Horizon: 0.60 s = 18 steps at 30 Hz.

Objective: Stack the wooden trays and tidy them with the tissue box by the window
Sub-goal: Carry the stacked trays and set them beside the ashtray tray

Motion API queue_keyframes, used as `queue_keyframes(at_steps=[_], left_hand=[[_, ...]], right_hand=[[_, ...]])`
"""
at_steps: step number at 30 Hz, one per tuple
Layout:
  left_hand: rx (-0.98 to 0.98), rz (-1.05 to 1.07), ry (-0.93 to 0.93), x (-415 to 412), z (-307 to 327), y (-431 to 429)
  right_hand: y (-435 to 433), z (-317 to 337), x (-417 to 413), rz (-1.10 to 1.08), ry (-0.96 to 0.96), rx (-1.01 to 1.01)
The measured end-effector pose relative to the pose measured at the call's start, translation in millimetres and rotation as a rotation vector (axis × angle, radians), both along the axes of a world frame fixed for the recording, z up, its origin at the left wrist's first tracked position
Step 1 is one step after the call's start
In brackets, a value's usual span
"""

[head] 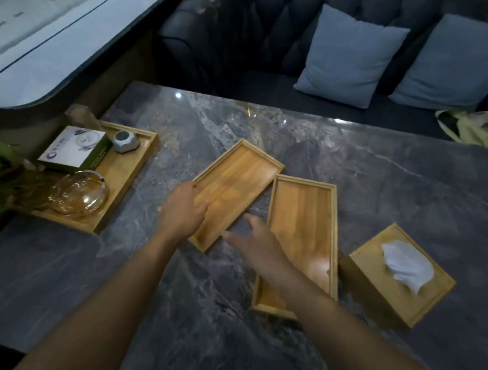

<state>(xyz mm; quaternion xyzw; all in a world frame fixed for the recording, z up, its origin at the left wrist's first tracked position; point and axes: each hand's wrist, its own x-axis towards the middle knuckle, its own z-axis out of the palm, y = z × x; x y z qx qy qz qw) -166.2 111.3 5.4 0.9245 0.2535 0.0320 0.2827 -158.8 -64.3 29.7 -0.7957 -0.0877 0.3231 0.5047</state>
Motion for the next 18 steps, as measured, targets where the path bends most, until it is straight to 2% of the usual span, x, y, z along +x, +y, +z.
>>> queue_keyframes(at_steps=[3, 5, 8, 10, 13, 15, 18], left_hand=[[0.044, 0.025, 0.099, 6, -13, 14], [0.056, 0.057, 0.195, 5, -22, 19], [-0.012, 0.090, 0.308, -2, -32, 25], [-0.074, 0.115, 0.292, -4, -33, 25], [-0.176, 0.260, 0.226, -2, -29, 29], [-0.257, 0.350, 0.255, -2, -27, 38], [-0.334, 0.363, 0.322, -7, -25, 48]], right_hand=[[28, -7, 10, -0.162, 0.407, 0.221], [38, -14, 14, -0.268, 0.600, 0.330], [50, -22, 17, -0.351, 0.641, 0.405], [61, -20, 14, -0.360, 0.656, 0.435], [72, -17, 10, -0.444, 0.694, 0.480], [73, -15, 10, -0.525, 0.757, 0.507], [64, -10, 19, -0.547, 0.831, 0.436]])
